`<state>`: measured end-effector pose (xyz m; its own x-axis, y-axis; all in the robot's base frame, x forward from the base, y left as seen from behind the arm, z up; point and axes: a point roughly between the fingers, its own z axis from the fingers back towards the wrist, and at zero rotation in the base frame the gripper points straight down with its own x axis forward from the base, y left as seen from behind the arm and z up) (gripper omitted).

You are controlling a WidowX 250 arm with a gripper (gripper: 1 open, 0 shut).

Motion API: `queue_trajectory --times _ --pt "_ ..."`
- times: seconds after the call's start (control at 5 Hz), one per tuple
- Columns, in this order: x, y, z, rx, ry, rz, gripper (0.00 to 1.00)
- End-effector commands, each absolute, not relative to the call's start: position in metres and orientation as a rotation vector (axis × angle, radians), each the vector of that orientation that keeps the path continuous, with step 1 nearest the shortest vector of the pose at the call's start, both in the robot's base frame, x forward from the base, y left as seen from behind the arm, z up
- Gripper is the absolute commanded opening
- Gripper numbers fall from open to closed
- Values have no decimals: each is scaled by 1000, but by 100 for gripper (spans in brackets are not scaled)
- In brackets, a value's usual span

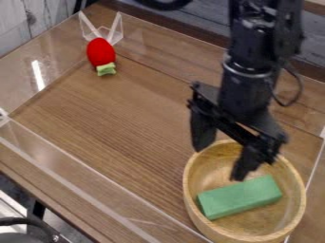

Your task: Remove the green stick from the brown bowl and put it on the table

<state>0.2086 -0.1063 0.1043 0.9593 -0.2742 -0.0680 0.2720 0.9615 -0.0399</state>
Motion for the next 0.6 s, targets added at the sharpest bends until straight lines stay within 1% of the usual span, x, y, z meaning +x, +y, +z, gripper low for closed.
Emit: queue_trajectory --times 0.0,0.2,0.4 --pt "205 -115 116 -45 10 -279 100" --pt "202 -113 112 -38 6 -285 100" --pt "202 -124 113 -32 0 -406 100"
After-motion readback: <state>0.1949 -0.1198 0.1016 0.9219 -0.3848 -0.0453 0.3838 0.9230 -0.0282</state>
